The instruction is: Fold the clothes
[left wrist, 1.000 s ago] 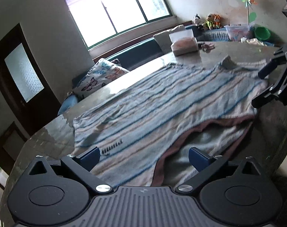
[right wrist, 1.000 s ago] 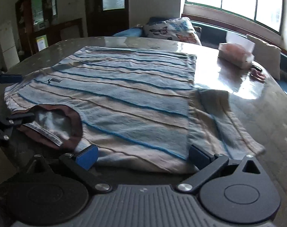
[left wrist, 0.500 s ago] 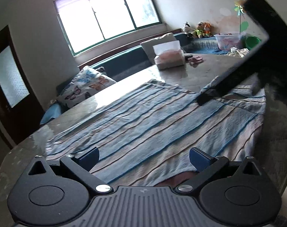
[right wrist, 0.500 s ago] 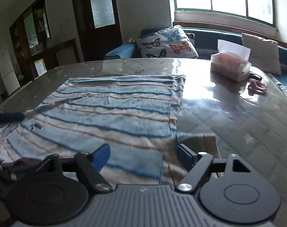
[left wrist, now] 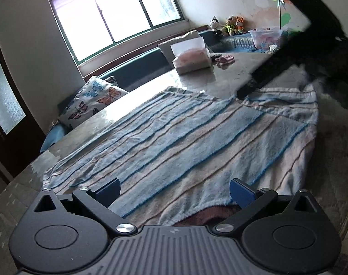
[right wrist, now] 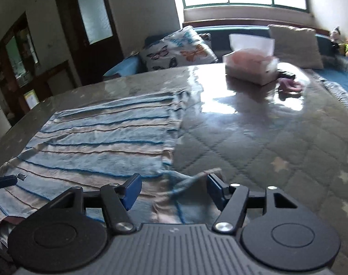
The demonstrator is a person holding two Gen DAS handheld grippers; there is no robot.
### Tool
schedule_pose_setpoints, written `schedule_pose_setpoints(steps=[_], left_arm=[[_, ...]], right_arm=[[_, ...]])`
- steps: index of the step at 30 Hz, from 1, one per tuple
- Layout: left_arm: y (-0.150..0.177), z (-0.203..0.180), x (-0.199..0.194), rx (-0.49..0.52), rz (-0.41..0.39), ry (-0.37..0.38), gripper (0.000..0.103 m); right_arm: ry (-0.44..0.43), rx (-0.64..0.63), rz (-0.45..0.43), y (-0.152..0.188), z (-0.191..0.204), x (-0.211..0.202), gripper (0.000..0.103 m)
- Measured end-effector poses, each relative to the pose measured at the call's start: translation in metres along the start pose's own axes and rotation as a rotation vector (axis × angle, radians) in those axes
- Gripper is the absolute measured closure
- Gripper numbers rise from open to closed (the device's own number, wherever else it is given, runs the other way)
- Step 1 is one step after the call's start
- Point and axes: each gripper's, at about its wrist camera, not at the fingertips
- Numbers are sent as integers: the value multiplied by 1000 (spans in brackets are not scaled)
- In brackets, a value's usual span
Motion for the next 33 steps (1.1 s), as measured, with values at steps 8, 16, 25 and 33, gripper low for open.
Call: schedule_pose_setpoints(steps=[8, 16, 25, 33], left_arm=[[-11, -2, 7, -12, 6, -22, 0], [-24, -16, 18, -11, 24, -18, 0], [-34, -35, 28, 15, 22, -3, 0], [-32, -47, 30, 32, 18, 21, 0]], right_arm=[[148, -38, -8, 35, -10, -44, 39], [245, 42, -21, 53, -28, -75, 45], [241, 116, -54, 57, -34, -82, 91], [124, 103, -127, 29, -12, -105, 94]])
Point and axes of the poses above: each gripper's, at about its wrist camera, not at the fingertips, and x roughly the way its jaws point, z to its left, y to its underside, and after that the axes turned 6 degrees about -z, right-handed
